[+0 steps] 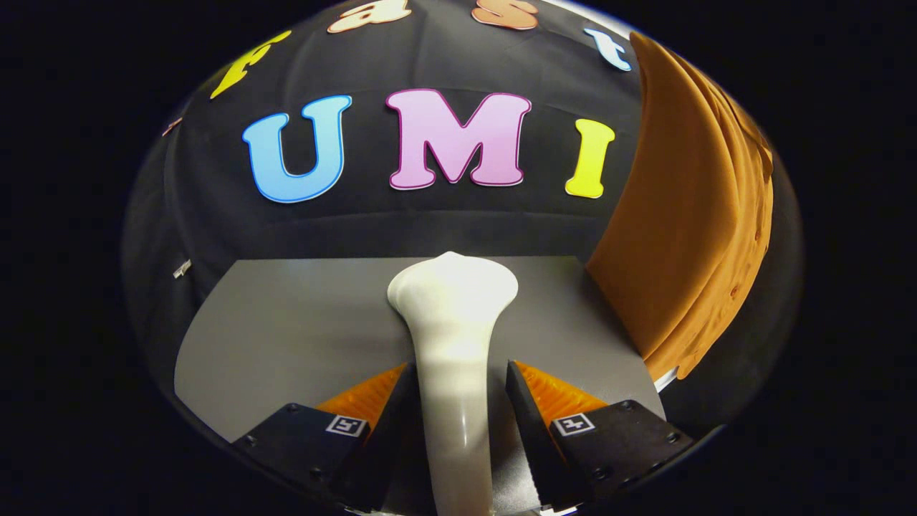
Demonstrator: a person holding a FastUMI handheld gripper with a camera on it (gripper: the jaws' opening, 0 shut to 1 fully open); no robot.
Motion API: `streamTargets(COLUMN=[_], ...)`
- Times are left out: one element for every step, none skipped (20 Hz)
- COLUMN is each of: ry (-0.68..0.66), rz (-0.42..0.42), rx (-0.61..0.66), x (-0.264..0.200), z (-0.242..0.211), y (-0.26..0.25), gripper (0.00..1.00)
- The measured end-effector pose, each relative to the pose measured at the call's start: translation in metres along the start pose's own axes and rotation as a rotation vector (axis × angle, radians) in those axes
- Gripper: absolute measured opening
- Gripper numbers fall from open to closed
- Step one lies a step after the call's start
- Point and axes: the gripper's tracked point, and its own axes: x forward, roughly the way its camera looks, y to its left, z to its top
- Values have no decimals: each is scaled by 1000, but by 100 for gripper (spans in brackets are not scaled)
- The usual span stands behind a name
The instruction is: Iron the clothes twice with a garment steamer, once on the left side and once on the right side.
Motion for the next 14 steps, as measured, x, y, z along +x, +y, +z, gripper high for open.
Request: streamTargets(ry=[-8,-8,-4,-9,-8,-11,-11,-13,-18,-25,-33,-42,-55,-70], rz=[0,2,3,7,12,18,23,28,30,35,42,48,50,52], rx=[-3,-11,-22,-23,-22,-16,-10,-7,-8,-12,-15,-18,-19,-21], x=[1,-1,-13,0,1,1,1,1,1,0,-2,-3,-7,-8], z=[2,2,6,4,3,3,3,2,3,5,6,8,12,14], y=[0,0,0,1,0,1,0,0,1,1,2,3,3,5], gripper=[69,60,50,45,45,45,45,45,45,45,45,45,45,45])
